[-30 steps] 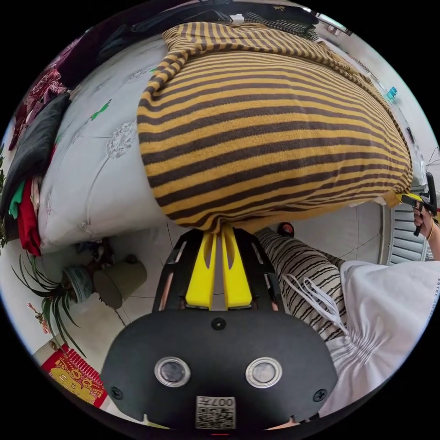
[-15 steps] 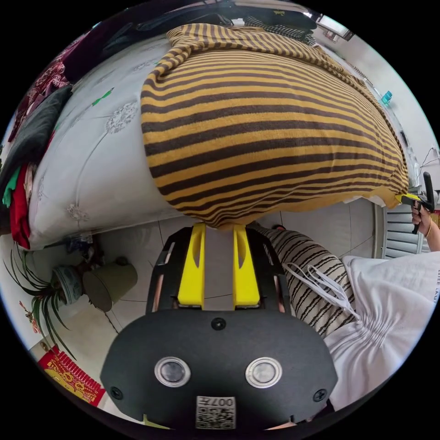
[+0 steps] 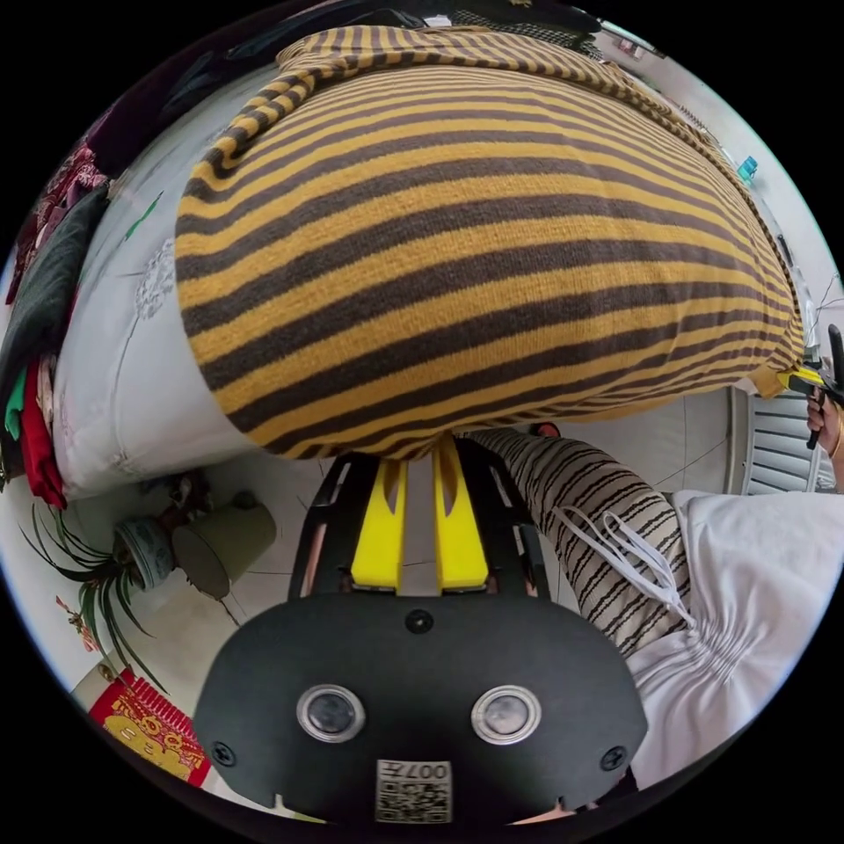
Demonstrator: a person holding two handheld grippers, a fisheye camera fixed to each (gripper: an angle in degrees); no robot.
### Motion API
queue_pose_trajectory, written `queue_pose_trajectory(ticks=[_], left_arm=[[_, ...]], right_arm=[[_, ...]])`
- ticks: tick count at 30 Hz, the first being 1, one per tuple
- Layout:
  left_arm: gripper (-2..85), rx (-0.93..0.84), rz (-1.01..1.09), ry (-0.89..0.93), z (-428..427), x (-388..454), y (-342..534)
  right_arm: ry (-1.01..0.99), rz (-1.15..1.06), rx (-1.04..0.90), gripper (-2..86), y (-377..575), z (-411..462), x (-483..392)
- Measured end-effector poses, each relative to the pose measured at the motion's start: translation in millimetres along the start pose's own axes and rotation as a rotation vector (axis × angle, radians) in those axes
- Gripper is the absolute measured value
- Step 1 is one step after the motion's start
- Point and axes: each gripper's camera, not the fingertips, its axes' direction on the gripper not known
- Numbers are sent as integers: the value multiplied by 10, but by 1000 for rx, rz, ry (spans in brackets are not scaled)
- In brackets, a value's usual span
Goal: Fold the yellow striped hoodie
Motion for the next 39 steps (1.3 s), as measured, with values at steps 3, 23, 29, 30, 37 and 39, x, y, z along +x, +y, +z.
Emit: queue_pose_trajectory(ticks=[3,23,29,30,37,39], left_arm=[[28,-8,0,9,-29,-15,15],[11,-49,50,38,-388,-203,300],[10,-49,99,66,-674,-332,508],[9,-54,118,71,-756,-362,560],[9,16,171,382,-1463,-870,741],[10,89,163,621,-1680,-1237,662]], right_arm=[[-12,-4,0,14,44,-5,24],[-108,-50,12,30,518,-30,186],[-184,-94,23,30,748,-134,200],[-203,-105,27,30,796,-166,198],[-401,-169,78,34,965,-464,189],[-486,-188,122,37,935,-641,221]])
